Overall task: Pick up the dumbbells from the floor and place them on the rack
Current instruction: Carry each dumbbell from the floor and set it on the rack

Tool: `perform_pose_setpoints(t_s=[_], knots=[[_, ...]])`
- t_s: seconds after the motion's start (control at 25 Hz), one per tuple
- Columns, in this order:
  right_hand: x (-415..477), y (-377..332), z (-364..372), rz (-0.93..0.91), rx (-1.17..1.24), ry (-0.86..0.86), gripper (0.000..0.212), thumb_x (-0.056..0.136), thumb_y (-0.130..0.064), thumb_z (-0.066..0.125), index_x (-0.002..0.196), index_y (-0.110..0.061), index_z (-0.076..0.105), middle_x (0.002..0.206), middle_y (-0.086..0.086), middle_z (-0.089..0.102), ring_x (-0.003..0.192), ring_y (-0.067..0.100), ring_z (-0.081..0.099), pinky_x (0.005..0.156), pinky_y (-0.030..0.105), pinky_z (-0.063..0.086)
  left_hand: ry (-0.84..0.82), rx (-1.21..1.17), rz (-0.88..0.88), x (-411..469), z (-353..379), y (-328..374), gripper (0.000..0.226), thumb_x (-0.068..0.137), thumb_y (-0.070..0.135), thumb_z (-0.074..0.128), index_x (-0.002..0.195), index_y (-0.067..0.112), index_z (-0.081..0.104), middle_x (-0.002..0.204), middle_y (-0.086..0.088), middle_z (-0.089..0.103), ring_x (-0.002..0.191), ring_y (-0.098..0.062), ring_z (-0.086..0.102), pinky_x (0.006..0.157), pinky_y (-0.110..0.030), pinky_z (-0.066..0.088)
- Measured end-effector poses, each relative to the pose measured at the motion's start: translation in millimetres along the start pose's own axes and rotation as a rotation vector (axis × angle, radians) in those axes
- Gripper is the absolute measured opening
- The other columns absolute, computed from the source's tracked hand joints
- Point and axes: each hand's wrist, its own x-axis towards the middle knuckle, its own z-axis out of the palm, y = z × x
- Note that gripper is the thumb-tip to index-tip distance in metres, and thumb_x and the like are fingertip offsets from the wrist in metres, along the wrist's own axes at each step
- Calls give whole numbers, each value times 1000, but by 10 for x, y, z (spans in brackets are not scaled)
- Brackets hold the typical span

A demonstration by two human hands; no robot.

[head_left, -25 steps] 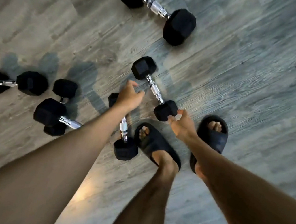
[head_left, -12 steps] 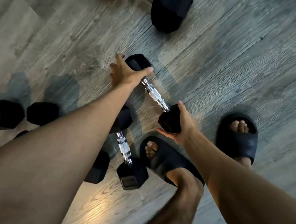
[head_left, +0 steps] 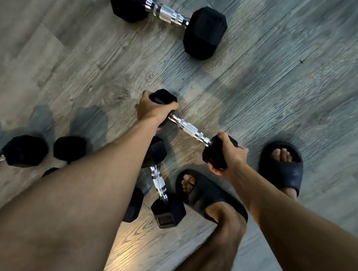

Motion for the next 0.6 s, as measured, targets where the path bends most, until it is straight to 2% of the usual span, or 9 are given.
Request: perform_pose_setpoints(t_s=[0.08,0.16,0.24,0.36,0.48,0.6], knots=[[-350,-115,-82,-26,-75,4,65,76,-38,77,122,-20,35,98,14,55,73,28,63,66,45,58,6,-71,-58,-272,-222,28,72,41,42,85,103,29,51,118,-8,58,94,-32,65,44,-38,56],[-852,-263,-148,-71,-154,-4,66,75,-41,77,121,-19,35,105,16,56,74,31,64,53,39,56,-8,-148,-106,-659,-530,139,71,42,40,86,102,29,49,120,-10,57,96,-32,64,44,-37,56],[-1422,-423,-232,-115,-196,-17,65,75,-40,77,120,-17,36,107,19,57,68,32,62,48,36,53,-8,-208,-122,-1111,-902,310,73,43,40,86,103,29,46,122,-9,54,98,-31,62,45,-36,56],[-2355,-661,-341,-194,-276,-53,61,76,-35,78,117,-11,39,93,16,55,61,27,60,51,39,52,12,-265,-117,-1827,-1510,592,73,42,40,85,101,30,43,121,-10,54,95,-28,64,44,-34,55],[-3270,-886,-434,-245,-347,-97,54,75,-37,80,107,-13,45,95,17,60,68,28,65,53,39,55,32,-321,-115,-2509,-2076,907,68,50,35,86,102,27,42,120,-13,55,90,-27,66,43,-33,55],[-4197,-1070,-538,-289,-410,-139,62,74,-39,80,119,-17,45,100,15,62,75,27,65,63,41,58,64,-403,-105,-3188,-2615,1147,68,53,36,85,103,26,40,119,-12,58,86,-26,67,45,-34,55]])
